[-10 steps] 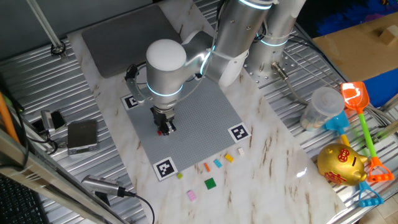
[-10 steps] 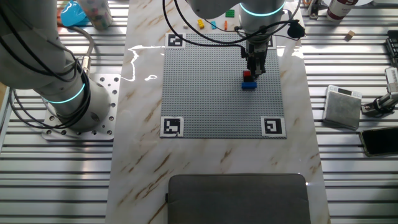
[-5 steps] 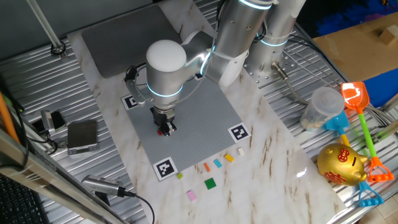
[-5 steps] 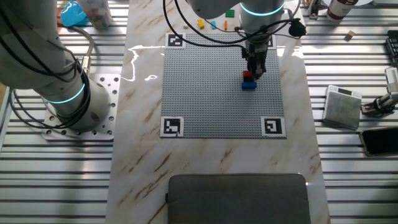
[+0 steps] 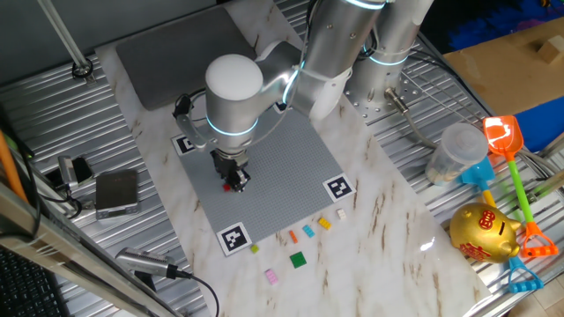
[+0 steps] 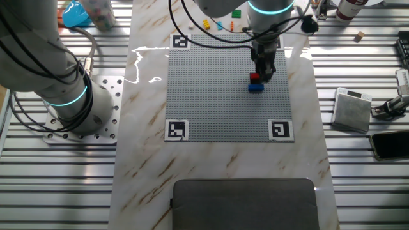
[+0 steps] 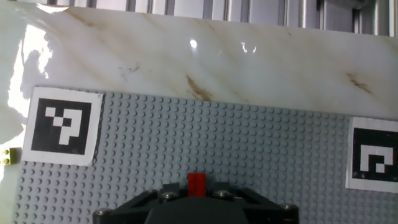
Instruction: Build with small Lego blocks
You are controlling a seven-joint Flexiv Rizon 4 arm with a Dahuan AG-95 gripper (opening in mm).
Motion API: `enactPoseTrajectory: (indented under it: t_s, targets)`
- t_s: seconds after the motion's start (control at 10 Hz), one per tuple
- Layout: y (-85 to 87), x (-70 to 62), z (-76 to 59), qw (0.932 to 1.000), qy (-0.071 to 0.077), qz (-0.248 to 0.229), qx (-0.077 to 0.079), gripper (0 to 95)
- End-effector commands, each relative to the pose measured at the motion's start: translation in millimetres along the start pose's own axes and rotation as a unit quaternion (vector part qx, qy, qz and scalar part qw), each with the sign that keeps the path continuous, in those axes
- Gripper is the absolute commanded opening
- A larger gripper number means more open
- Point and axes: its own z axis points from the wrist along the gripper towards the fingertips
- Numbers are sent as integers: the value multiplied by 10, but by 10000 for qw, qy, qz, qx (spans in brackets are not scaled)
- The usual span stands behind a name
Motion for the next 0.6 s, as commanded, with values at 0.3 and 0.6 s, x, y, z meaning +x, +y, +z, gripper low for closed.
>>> enactPoseTrajectory:
  t_s: [0.3, 0.6]
  targets:
    - [48, 36, -292, 9878, 117, -1551, 30, 0]
    - [212, 43, -308, 9407, 271, -3382, 5, 0]
